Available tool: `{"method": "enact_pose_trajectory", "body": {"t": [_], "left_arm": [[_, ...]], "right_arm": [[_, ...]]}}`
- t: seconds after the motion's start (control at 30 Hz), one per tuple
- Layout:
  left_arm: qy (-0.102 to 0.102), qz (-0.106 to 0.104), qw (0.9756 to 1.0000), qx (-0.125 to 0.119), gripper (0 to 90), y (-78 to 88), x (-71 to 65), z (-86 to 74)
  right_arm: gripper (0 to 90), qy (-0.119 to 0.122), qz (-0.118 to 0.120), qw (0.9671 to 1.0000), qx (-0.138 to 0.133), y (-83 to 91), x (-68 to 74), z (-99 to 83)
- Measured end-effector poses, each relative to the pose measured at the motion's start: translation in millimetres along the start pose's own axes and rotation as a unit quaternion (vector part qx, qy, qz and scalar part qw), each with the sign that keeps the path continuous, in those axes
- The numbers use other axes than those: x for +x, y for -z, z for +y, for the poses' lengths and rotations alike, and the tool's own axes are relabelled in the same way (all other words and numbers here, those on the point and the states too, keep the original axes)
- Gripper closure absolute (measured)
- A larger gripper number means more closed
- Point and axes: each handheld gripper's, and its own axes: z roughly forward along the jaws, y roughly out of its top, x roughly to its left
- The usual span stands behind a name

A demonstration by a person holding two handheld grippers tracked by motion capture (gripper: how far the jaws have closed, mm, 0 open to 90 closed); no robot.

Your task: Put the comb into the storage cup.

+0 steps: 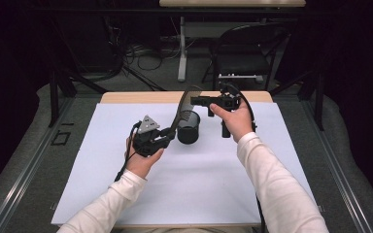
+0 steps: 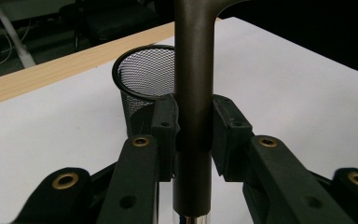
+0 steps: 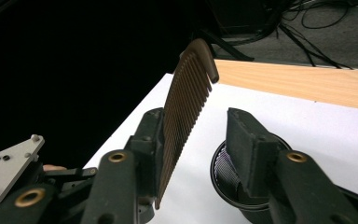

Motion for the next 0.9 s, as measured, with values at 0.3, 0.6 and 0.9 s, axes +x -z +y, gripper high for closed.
{"method": "enact_pose_trajectory", "body": {"t": [0.3, 0.6, 0.9], "left_arm": [[0.003, -0.011, 0.9999, 0.004, 72.7, -3.0, -1.5, -1.4], [0.012, -0.029, 0.9995, 0.008, 72.7, -6.0, -3.3, -2.6], [0.020, -0.047, 0.9986, 0.012, 72.7, -7.8, -3.4, -3.4]], "right_arm": [[62.8, -0.019, 0.000, 0.9998, -0.005, -0.8, 1.2, 0.5], [68.9, -0.037, -0.008, 0.9993, -0.004, -0.8, 0.6, 1.0], [71.2, -0.053, -0.013, 0.9985, -0.001, -0.9, -0.6, 1.0]]}}
